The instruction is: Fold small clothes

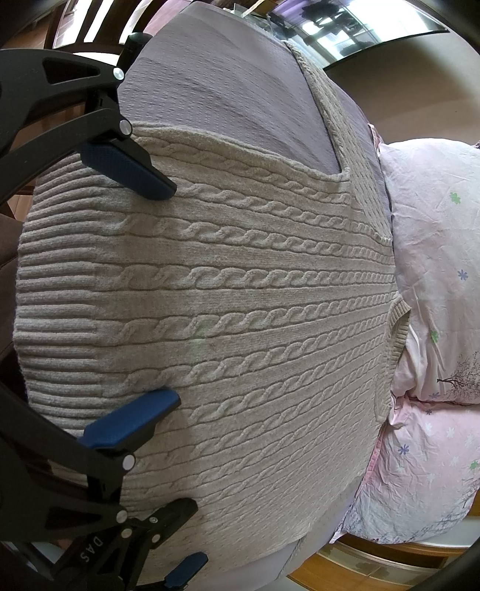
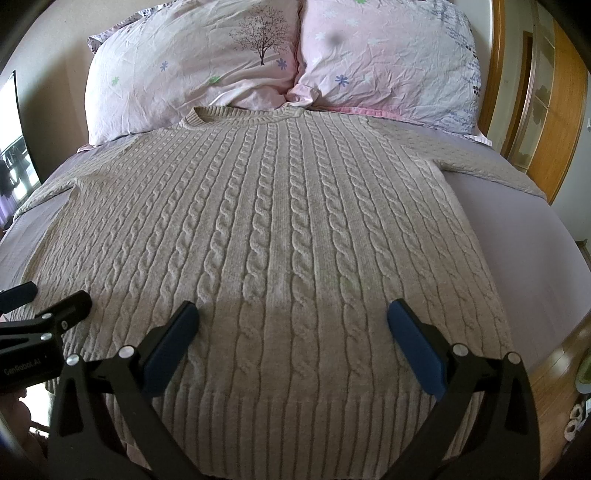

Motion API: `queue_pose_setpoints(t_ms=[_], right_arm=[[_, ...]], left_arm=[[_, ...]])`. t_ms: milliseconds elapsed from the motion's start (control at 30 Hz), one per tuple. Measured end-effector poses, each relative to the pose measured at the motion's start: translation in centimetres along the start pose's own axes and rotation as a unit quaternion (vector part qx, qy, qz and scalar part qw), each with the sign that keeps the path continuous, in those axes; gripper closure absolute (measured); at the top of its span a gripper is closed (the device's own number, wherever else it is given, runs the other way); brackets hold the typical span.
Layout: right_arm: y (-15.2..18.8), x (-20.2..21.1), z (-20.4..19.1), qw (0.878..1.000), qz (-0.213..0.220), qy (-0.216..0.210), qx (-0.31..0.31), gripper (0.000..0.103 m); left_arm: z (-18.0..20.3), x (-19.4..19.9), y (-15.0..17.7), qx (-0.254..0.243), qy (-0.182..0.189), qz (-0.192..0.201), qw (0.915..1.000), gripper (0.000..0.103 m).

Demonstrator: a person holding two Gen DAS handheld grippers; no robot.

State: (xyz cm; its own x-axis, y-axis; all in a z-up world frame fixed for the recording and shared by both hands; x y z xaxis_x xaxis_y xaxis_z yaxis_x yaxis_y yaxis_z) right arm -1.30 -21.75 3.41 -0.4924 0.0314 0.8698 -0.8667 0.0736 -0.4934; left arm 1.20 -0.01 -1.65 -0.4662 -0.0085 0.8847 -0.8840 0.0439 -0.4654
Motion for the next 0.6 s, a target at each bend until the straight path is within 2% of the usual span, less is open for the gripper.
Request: queue_pose_setpoints(t_ms=[233, 367, 433, 467, 500, 533, 567, 600], right_arm=[[0.0, 0.0, 0.0, 1.000, 0.002, -0.001, 0.004, 0.002], [-0.3, -0.1, 0.3, 0.999, 0.013, -0.019, 0.028, 0.002], [-0.3, -0.2, 0.8, 0.996, 0.034, -0.048, 0.065, 0.002], [-0.4, -0.1, 0.9, 0.995, 0.034, -0.055, 0.072, 0.002], [-0.9, 0.0, 1.7, 0.993, 0.028, -0.081, 0.078, 0.002], [-1.8, 0.4, 3.2, 0.992, 0.026, -0.106, 0.063, 0.002], [-3.1, 1.2, 5.4, 0.991, 0.038, -0.123, 0.031, 0.002], [-3.7, 1.7, 6.7, 0.991, 0.048, -0.128, 0.012, 0.002]], left_arm=[[0.0, 0.0, 0.0, 0.000, 0.000, 0.003, 1.0000, 0.001], [0.2, 0.3, 1.0, -0.010, 0.002, 0.041, 0.9991, 0.001], [0.2, 0.4, 1.2, -0.018, 0.006, 0.053, 0.9984, 0.001], [0.1, 0.4, 1.2, -0.022, 0.009, 0.055, 0.9982, 0.001], [0.1, 0.5, 0.9, -0.028, 0.015, 0.056, 0.9979, 0.001], [-0.1, 0.5, 0.8, -0.034, 0.025, 0.057, 0.9975, 0.001], [-0.6, 0.9, 0.4, -0.037, 0.049, 0.066, 0.9959, 0.001], [-1.2, 1.4, -0.1, -0.036, 0.072, 0.079, 0.9937, 0.001]])
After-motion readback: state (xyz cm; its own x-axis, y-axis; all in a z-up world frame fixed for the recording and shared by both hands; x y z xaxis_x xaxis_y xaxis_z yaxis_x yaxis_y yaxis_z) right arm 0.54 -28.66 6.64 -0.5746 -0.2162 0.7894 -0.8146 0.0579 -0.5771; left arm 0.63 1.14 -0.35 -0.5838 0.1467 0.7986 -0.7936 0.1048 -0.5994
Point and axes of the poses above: each gripper's, at about its wrist camera, not at the fingertips, and x roughly against the way its jaws point, z to its right, y to its underside, the point moved 2 cm from there along -x, roughly the way its jaws point, and after that the axes turned 8 degrees about -z, right-handed, at the moved point
